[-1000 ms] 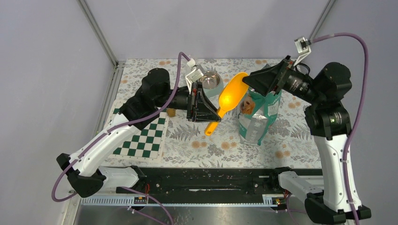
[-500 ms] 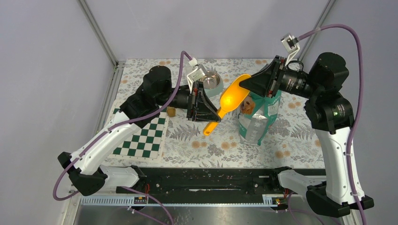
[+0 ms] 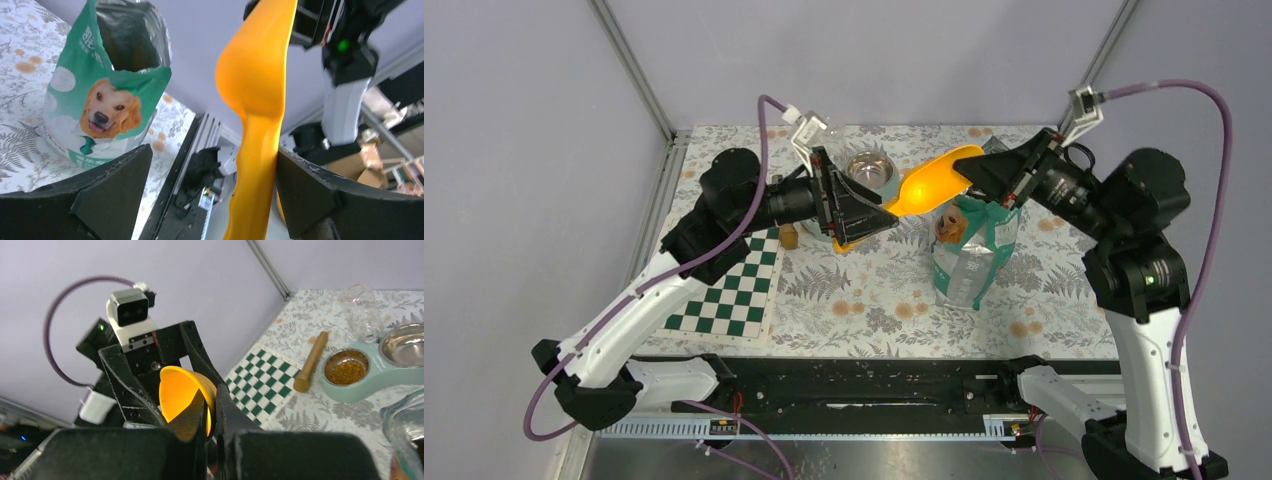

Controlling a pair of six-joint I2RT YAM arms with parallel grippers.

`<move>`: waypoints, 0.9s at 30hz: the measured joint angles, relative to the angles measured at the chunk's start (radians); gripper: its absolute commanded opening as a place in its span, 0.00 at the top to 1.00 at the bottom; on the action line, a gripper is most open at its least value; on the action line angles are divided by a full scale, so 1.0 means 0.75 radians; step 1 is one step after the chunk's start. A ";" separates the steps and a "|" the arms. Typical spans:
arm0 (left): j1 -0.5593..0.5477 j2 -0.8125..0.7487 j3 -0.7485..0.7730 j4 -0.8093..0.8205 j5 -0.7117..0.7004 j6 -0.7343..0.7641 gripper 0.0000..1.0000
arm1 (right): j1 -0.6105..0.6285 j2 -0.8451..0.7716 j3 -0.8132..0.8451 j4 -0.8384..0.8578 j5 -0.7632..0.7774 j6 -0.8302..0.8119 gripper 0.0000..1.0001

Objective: Serve the pet food

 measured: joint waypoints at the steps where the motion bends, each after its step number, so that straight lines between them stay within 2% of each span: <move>1: 0.000 -0.019 -0.015 0.018 -0.048 -0.037 0.10 | 0.000 -0.036 -0.037 0.032 0.044 0.048 1.00; 4: -0.011 -0.079 -0.054 0.105 -0.179 -0.194 0.12 | 0.000 -0.106 -0.117 0.116 0.147 0.184 1.00; 14: 0.006 -0.153 -0.177 0.345 -0.393 -0.544 0.18 | 0.000 -0.237 -0.380 0.311 0.462 0.514 1.00; 22: 0.006 -0.123 -0.184 0.445 -0.458 -0.645 0.22 | 0.030 -0.236 -0.454 0.362 0.607 0.659 1.00; 27: 0.006 -0.056 -0.184 0.508 -0.469 -0.665 0.30 | 0.063 -0.214 -0.456 0.358 0.668 0.695 1.00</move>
